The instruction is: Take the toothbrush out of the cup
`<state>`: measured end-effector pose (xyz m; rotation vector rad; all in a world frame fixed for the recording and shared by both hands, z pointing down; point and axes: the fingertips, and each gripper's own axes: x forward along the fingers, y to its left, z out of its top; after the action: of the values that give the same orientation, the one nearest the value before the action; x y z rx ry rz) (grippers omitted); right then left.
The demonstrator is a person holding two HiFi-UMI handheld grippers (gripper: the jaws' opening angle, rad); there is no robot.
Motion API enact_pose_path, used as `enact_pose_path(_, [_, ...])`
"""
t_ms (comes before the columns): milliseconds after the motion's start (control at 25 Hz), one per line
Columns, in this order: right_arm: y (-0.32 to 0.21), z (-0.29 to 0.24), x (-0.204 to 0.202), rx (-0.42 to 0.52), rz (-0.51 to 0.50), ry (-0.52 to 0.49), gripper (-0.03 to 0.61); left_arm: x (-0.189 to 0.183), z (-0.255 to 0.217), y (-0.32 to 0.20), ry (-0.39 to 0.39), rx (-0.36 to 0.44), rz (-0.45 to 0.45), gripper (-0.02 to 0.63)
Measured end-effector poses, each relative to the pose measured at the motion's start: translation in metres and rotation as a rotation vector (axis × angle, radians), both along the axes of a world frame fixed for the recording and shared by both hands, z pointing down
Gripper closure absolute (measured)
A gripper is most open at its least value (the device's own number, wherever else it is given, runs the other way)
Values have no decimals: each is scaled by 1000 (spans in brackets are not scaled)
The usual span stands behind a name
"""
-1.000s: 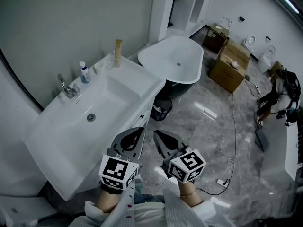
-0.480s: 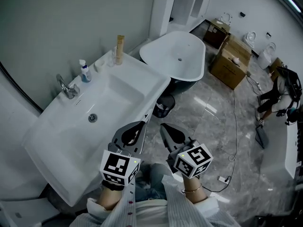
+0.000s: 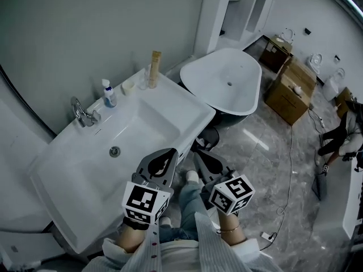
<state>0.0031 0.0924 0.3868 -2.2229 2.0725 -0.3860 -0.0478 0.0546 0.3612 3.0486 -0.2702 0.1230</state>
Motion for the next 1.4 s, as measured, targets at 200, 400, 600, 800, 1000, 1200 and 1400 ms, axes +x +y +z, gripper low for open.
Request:
enact_pose_path(200, [-47,-1,52,16,-64,-4,568,53,2,-42,-9,15,-47,597])
enact_pose_path(400, [-95,2,107,12,-135,-12,568,109,9,-85,-26,12,-110,597])
enact_pose_path(600, [-139,4,156,-12,-224,-32,568,156,5,-125,-43,4,-202,597])
enact_pose_path(800, [-179,0,195,-19,-313,-50,568,186,2,-160,-62,-10,-307,597])
enact_pose_path(1000, [-207,0,217,-22,-406,-57,568,203,5,-181,-75,-21,-404,597])
enact_pose_path(1200, [-224,1,231,-26,-485,-70,568,212,8,-197,-70,-24,-494,597])
enact_pose_path(1400, [-234,3,240,-25,-533,-89,568,218,13,-203,-89,-25,-543,597])
